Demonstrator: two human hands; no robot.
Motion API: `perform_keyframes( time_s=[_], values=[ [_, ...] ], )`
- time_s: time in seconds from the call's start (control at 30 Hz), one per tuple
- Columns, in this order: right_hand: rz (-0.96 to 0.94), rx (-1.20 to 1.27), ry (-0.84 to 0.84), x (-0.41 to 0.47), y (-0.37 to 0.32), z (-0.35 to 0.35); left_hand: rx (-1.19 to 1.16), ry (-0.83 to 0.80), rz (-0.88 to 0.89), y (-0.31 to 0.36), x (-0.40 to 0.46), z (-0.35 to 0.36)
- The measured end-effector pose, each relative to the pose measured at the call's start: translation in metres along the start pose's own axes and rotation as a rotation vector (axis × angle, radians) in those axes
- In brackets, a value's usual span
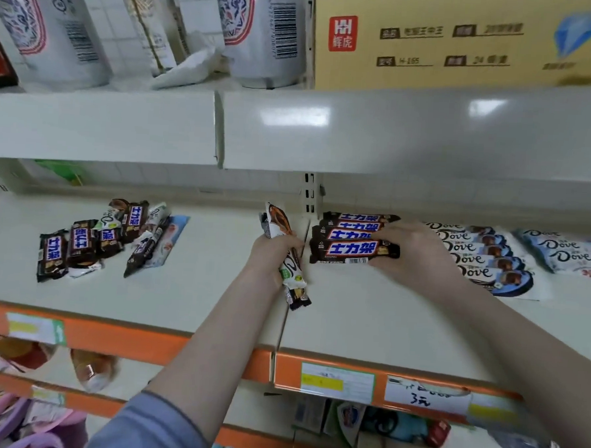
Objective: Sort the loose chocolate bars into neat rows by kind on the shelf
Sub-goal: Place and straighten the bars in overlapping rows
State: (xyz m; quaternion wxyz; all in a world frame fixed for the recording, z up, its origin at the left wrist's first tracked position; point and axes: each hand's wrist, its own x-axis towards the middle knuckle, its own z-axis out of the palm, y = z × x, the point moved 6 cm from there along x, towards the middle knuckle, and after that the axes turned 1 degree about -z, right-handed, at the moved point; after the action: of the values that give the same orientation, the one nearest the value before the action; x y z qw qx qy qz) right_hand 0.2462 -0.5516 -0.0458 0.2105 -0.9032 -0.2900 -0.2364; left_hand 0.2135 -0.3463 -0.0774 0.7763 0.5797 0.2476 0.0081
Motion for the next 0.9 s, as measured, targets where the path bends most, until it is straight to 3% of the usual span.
perform_keyframes(
  time_s=[0.47, 0.9],
  values=[
    [0.061, -0.05, -0.013, -0.003, 0.025, 0.017, 0.223, -0.154, 0.0, 0.005, 0.017, 0.029],
    [0.125, -0.09, -0.064, -0.005, 0.029, 0.019, 0.255, -0.141, 0.005, 0.003, 0.018, 0.03]
  ],
)
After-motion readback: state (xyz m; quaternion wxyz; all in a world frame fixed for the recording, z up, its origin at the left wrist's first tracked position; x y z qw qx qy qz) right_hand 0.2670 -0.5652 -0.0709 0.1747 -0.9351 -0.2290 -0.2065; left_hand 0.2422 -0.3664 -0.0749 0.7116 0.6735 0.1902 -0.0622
